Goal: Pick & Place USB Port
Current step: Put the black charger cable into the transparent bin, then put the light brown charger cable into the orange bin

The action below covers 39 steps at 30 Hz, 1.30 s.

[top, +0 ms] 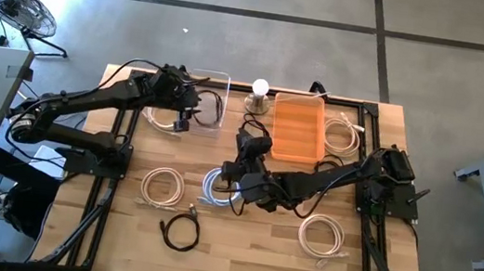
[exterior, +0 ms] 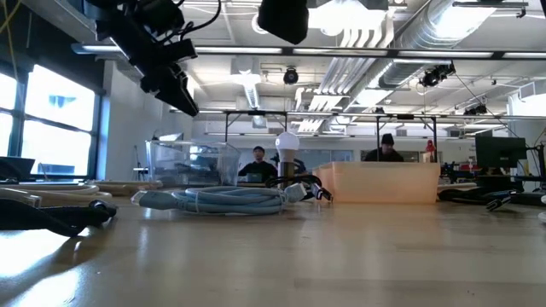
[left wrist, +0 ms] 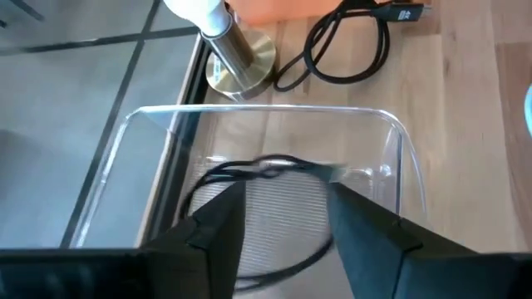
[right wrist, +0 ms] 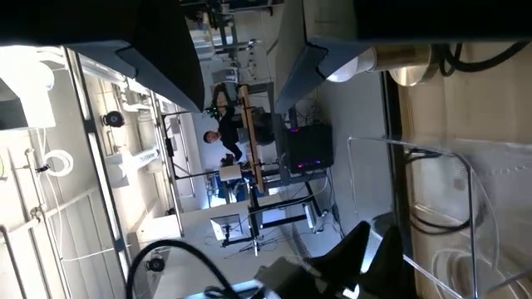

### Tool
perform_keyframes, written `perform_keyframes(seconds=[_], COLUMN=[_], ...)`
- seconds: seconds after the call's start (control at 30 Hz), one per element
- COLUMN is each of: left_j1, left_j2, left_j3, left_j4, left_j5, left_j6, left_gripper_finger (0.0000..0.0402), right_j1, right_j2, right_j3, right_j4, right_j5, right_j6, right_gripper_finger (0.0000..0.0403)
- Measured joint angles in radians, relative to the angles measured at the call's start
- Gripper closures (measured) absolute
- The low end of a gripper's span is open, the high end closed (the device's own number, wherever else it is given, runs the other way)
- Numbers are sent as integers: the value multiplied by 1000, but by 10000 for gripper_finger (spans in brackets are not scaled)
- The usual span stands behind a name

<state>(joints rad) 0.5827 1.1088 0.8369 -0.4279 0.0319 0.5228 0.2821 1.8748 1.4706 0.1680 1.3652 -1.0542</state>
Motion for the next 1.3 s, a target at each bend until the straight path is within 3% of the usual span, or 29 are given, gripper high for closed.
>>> perform_keyframes(seconds=[0.37, 0.6, 0.77, 0.9, 1.17, 1.3], left_j1=[0, -1, -11, -43, -145, -188], left_j2=[-20, -68, -108, -127, -130, -130], left_j3=[143, 145, 113, 75, 21, 5], left_j4=[-344, -532, -540, -531, -454, -401], left_j5=[45, 92, 90, 85, 82, 81], left_j6=[26, 21, -22, -34, -81, -91], left_gripper_finger=[220, 220, 220, 220, 220, 220], right_j1=[69, 169, 231, 254, 155, 52], right_j2=[-97, -231, -364, -449, -574, -575], right_j3=[0, 0, 0, 0, 0, 0], right_j4=[-218, -404, -591, -842, -1460, -1708], right_j5=[84, 205, 189, 181, -166, -256], right_j6=[123, 359, 776, 1088, 1797, 2037], right_gripper_finger=[261, 261, 262, 262, 263, 263])
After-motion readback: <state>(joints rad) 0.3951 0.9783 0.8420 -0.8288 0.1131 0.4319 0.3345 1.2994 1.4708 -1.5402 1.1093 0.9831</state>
